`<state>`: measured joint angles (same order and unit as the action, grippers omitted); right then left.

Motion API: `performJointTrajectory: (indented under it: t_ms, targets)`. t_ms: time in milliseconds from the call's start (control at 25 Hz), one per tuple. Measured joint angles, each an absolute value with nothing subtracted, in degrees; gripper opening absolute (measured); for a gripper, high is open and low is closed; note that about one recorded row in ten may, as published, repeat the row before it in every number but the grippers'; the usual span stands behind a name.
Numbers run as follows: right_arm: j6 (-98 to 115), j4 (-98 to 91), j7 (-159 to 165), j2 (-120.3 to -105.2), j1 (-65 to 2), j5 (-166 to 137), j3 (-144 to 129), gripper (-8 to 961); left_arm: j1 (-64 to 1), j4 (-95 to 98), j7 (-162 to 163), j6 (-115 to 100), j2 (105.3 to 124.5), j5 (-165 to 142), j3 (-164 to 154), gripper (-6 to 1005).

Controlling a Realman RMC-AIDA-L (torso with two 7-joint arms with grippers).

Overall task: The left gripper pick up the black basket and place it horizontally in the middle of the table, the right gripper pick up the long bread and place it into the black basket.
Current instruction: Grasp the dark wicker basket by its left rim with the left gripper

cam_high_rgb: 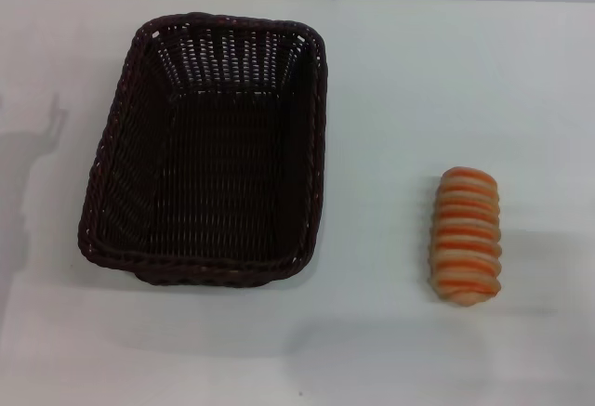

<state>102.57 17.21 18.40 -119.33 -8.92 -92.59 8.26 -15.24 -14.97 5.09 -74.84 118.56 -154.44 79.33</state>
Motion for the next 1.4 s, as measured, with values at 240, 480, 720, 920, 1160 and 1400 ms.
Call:
performJointTrajectory:
  t_ms: [240,480,720,920,1160,1400]
  targets:
    - [102.45,17.23,18.4,-119.3,-8.94,-92.59,8.26,825,-15.42,-15.32,5.08,-74.52,118.55,-154.5,79.21,779]
    - [102.11,17.2,18.76,-119.35,-9.01,-92.6,8.26,826,-12.4,-28.29,4.65,-60.93,116.88,-155.61,77.35,772]
    - [102.01,16.78,20.3,-119.3,-9.02,-92.62,8.16,826,-3.83,-63.82,5.1,-20.41,113.01,-160.77,78.63,766]
    - [101.31,16.78,20.33,-119.28,-8.91,-92.64,7.82,825,-0.68,-81.71,4.69,-2.54,112.12,-165.09,79.15,761]
    - [100.47,16.63,20.43,-119.26,-8.76,-92.64,7.74,826,-1.0,-97.47,0.04,25.06,112.5,-164.92,81.03,754]
    - [100.25,16.36,20.46,-119.26,-8.84,-92.64,7.68,826,-3.29,-102.62,-6.74,41.93,116.63,-164.45,85.71,748]
